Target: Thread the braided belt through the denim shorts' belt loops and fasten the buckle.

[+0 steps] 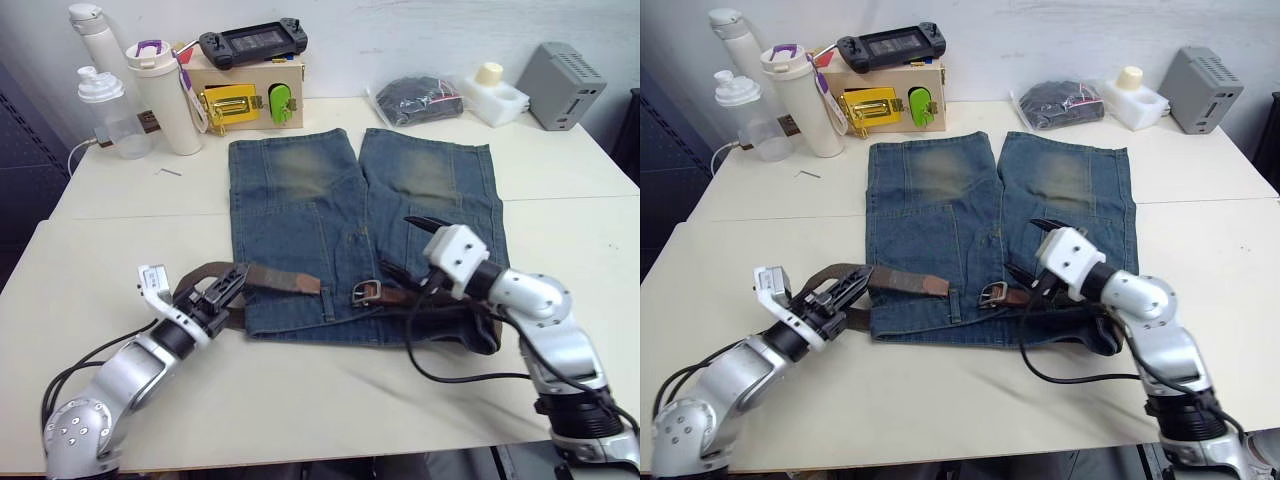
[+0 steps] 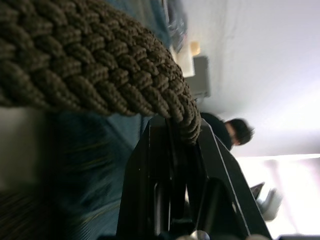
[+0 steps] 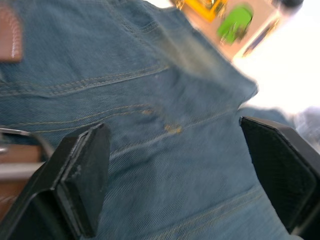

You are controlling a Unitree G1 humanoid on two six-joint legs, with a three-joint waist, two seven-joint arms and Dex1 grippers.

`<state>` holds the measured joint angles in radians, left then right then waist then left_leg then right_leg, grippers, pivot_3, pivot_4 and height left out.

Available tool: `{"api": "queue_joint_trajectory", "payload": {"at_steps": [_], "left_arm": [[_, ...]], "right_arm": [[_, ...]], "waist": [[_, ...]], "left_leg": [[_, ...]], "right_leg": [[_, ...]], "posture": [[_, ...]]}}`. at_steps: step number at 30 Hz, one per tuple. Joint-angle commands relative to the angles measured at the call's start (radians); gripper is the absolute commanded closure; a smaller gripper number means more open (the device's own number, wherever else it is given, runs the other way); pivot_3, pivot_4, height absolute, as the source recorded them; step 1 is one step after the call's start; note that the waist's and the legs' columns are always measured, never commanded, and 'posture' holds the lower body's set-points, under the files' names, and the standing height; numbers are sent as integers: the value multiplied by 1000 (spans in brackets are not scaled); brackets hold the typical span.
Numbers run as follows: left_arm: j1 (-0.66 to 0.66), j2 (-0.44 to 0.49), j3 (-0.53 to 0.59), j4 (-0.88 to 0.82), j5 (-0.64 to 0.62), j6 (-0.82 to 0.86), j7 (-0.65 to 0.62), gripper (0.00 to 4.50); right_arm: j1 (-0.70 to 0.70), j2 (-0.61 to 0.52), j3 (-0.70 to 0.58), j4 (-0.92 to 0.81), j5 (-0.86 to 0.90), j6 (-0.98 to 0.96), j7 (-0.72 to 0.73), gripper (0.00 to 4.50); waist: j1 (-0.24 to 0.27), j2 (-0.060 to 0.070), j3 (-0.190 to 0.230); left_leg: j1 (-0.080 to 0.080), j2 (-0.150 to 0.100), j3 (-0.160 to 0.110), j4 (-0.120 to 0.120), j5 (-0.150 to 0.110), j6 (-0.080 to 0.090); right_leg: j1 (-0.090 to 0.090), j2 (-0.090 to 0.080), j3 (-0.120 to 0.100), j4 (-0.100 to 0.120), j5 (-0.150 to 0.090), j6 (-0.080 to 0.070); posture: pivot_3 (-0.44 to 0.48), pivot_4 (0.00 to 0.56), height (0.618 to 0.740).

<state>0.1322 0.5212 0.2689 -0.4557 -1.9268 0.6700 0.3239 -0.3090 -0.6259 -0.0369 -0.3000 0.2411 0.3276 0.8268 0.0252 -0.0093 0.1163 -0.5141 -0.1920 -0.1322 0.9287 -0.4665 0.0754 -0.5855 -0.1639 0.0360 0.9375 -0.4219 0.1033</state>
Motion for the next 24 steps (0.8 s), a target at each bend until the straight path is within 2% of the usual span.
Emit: {"api": "queue_joint_trajectory", "payload": {"at_steps": [1, 6, 10, 15, 24], "left_arm": [[13, 15, 19, -12, 11, 10, -59, 4500], [25, 42, 16, -11, 75, 23, -96, 4500], [23, 66, 11, -48, 117, 36, -142, 4500], [17, 84, -11, -98, 155, 36, -123, 4500], [-27, 57, -73, -120, 203, 21, -75, 4500]], "right_arm": [[8, -73, -42, -99, 196, 179, 118, 34], [3, -130, -36, -130, 261, 256, 150, 34], [-18, -117, -57, -156, 317, 301, 118, 34], [-28, -113, -58, -169, 348, 320, 90, 34], [-38, -120, -64, -198, 381, 335, 46, 34]], "waist": [[4, 0, 0], [4, 0, 0], [4, 1, 0], [4, 1, 0], [2, 1, 0]], "left_leg": [[-1, 0, 0, 0, 0, 0], [-2, 2, 1, 0, 0, 0], [-3, 5, 5, -1, 0, 1], [-3, 6, 6, -1, 0, 1], [-3, 6, 7, -2, 0, 1]], "right_leg": [[0, 0, 0, -1, 0, 0], [2, 0, 0, -7, -1, -1], [2, 1, -1, -13, -1, -1], [3, 1, -2, -15, -1, -1], [3, 1, -2, -16, -1, -1]], "posture": [[0, 150, 646], [0, 150, 646], [0, 150, 646], [0, 150, 646], [0, 150, 646]]}}
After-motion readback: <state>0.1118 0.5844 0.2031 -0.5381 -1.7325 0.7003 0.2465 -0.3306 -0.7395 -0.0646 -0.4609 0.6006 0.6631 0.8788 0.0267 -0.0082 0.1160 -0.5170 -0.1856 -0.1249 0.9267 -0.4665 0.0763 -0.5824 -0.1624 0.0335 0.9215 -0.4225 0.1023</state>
